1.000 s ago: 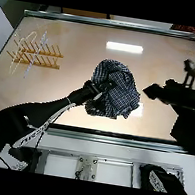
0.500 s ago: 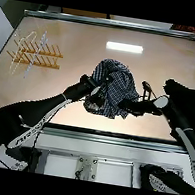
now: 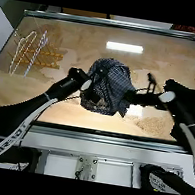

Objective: Fold the clothes and pants, and hang the long-sleeved shirts on hangers.

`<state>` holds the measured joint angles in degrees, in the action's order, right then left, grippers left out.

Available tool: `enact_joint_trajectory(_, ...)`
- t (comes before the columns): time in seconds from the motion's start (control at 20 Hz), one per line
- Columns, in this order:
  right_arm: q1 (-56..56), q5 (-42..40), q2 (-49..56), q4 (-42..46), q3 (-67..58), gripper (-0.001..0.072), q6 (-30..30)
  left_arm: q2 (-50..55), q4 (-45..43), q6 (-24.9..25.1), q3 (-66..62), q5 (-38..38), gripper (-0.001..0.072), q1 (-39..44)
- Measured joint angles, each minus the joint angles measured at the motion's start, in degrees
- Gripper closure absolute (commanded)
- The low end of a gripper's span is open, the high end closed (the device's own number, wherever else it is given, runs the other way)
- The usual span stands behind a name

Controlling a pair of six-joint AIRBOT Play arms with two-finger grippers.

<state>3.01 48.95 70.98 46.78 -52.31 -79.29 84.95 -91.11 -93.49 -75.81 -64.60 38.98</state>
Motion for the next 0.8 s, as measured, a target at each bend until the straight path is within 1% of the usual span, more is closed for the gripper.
enact_joint_trajectory(0.15,-9.25,2.84,-5.9,3.45,-7.02,0.0694,0.7,-7.26,5.86,0.02,5.05,-0.37,0.069,0.37)
enact_joint_trajectory(0.25,-14.23,2.67,-7.96,4.55,-10.47,0.0692,0.9,-11.13,8.79,0.02,8.28,0.46,0.069,1.46)
enact_joint_trajectory(0.3,-15.98,1.84,-8.33,4.85,-11.5,0.068,0.87,-12.66,10.08,0.02,9.64,1.11,0.069,2.14)
enact_joint_trajectory(0.35,-17.51,0.44,-8.35,5.31,-12.33,0.0491,0.85,-13.75,10.95,0.02,10.69,1.81,0.069,2.73)
enact_joint_trajectory(0.4,-18.58,-1.22,-7.98,5.75,-12.9,0.011,0.85,-14.58,11.74,0.02,11.54,2.43,0.069,3.13)
enact_joint_trajectory(0.45,-19.39,-2.78,-7.37,5.95,-13.33,-0.0008,0.83,-15.08,12.09,0.02,12.07,2.86,0.069,3.17)
enact_joint_trajectory(0.6,-20.44,-2.75,-6.16,6.21,-13.9,-0.0001,1.09,-15.96,13.07,0.02,12.96,4.2,0.069,1.66)
enact_joint_trajectory(0.8,-17.18,6.29,-8.17,6.6,-10.71,0.0008,3.69,-16.31,14.29,0.02,13.33,5.75,0.069,-2.84)
